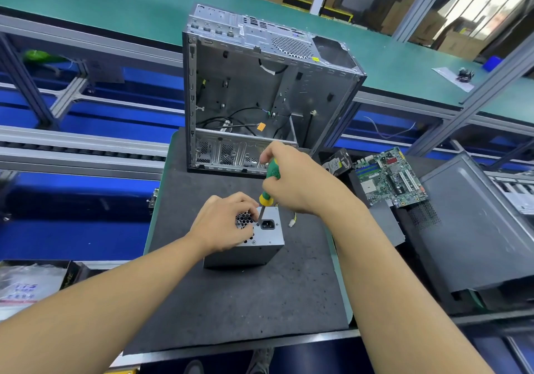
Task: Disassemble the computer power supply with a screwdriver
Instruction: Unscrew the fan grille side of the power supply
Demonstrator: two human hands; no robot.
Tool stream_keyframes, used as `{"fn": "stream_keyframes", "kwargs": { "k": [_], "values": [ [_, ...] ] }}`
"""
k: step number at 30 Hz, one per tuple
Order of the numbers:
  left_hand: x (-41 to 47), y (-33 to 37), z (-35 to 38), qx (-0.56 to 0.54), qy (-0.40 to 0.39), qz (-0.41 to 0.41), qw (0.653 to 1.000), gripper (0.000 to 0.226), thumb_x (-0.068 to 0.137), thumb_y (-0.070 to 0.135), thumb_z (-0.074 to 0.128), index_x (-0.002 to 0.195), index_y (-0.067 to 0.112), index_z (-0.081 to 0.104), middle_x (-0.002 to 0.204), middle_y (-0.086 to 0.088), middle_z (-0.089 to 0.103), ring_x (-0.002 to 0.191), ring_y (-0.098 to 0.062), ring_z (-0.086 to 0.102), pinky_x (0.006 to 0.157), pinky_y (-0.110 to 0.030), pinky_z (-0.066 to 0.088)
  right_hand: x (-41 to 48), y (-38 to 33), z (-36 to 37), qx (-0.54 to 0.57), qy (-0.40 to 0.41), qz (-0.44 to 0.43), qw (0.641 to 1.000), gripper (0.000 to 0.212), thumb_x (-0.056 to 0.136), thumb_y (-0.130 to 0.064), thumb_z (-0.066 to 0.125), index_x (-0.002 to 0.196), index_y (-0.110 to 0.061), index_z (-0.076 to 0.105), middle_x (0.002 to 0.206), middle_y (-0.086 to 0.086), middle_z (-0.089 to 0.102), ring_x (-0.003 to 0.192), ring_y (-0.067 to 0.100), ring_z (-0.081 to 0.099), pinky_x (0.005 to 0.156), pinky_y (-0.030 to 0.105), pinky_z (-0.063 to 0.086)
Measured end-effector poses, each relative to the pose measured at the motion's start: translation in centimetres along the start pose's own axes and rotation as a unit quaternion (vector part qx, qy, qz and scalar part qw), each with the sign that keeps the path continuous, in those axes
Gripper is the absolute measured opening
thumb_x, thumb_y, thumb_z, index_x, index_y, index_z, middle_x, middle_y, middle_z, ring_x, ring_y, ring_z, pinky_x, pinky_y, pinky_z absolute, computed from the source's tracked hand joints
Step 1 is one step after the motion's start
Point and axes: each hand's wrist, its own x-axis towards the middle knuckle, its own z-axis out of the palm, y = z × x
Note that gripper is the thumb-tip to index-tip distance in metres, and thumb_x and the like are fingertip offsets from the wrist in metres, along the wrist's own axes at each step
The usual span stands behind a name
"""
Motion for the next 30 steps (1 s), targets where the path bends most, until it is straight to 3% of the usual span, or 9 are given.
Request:
{"fn": "stream_keyframes", "kwargs": {
  "k": [4,6,11,17,21,23,25,27,30],
  "values": [
    [0.0,0.02,0.01,0.005,0.0,0.001,1.0,0.011,0.069,0.04,0.054,0.076,0.048,0.055,0.104,0.039,0.053,0.082,0.02,0.049,0.083,-0.029,0.033,-0.27,-0.23,0.24,-0.053,0.03,0.006,0.998,0.02,0.094,-0.037,0.05,0.11,-0.024,0.048,0.111,-0.001,0.05,0.091,0.024,0.054,0.077,0.039,0.048],
    [-0.04,0.01,-0.01,0.008,-0.002,0.002,1.0,0.011,0.069,0.041,0.053,0.076,0.05,0.054,0.107,0.037,0.054,0.082,0.019,0.05,0.082,-0.028,0.032,-0.24,-0.31,0.13,-0.071,0.046,0.015,0.996,0.029,0.099,-0.049,0.043,0.105,-0.023,0.053,0.106,-0.001,0.055,0.092,0.025,0.056,0.08,0.041,0.048],
    [-0.11,-0.01,0.06,0.009,-0.005,-0.003,1.0,0.013,0.069,0.041,0.053,0.075,0.052,0.053,0.107,0.04,0.052,0.087,0.017,0.05,0.085,-0.024,0.03,0.0,-0.21,0.1,-0.04,0.038,-0.012,0.998,0.02,0.102,-0.024,0.043,0.11,-0.023,0.061,0.109,0.0,0.051,0.095,0.022,0.054,0.076,0.033,0.041],
    [-0.16,0.04,0.08,0.011,-0.009,-0.007,1.0,0.012,0.069,0.043,0.051,0.074,0.054,0.051,0.108,0.041,0.051,0.087,0.014,0.051,0.086,-0.02,0.027,-0.07,-0.19,0.34,-0.049,0.005,-0.014,0.999,0.036,0.091,-0.012,0.046,0.117,-0.031,0.061,0.11,-0.001,0.038,0.1,0.03,0.05,0.084,0.038,0.044],
    [-0.13,0.09,0.04,0.011,-0.004,-0.002,1.0,0.009,0.073,0.044,0.054,0.078,0.051,0.057,0.105,0.041,0.051,0.084,0.015,0.051,0.085,-0.019,0.027,-0.33,-0.48,0.54,-0.084,0.042,-0.033,0.995,0.033,0.099,-0.039,0.043,0.131,-0.038,0.048,0.108,-0.008,0.05,0.099,0.023,0.056,0.082,0.042,0.049],
    [-0.17,0.03,0.08,0.01,-0.004,0.0,1.0,0.009,0.075,0.045,0.056,0.079,0.051,0.059,0.109,0.037,0.054,0.085,0.015,0.051,0.085,-0.018,0.026,-0.26,-0.42,0.55,-0.081,0.079,-0.025,0.993,0.038,0.1,-0.051,0.039,0.132,-0.032,0.04,0.089,-0.011,0.057,0.089,0.021,0.06,0.074,0.041,0.049],
    [-0.25,-0.03,0.11,0.008,-0.004,-0.002,1.0,0.01,0.076,0.045,0.058,0.078,0.055,0.057,0.111,0.034,0.056,0.086,0.015,0.051,0.087,-0.016,0.026,-0.15,-0.22,0.64,-0.053,0.097,-0.021,0.994,0.028,0.102,-0.043,0.043,0.121,-0.022,0.04,0.075,-0.006,0.055,0.074,0.022,0.059,0.063,0.038,0.045],
    [-0.28,-0.05,0.13,0.007,-0.005,-0.01,1.0,0.011,0.077,0.045,0.059,0.076,0.056,0.056,0.111,0.033,0.056,0.086,0.014,0.052,0.089,-0.015,0.025,-0.22,-0.2,0.64,-0.018,0.089,-0.026,0.996,0.015,0.1,-0.024,0.047,0.113,-0.018,0.041,0.086,0.0,0.057,0.079,0.025,0.056,0.066,0.038,0.044],
    [-0.05,0.0,0.1,0.002,-0.012,-0.024,1.0,0.007,0.076,0.049,0.057,0.072,0.055,0.057,0.111,0.035,0.056,0.088,0.012,0.053,0.091,-0.016,0.024,-0.43,-0.19,0.36,0.01,0.05,-0.025,0.998,0.025,0.09,-0.01,0.047,0.114,-0.019,0.045,0.108,-0.003,0.045,0.098,0.025,0.046,0.076,0.036,0.036]
  ]
}}
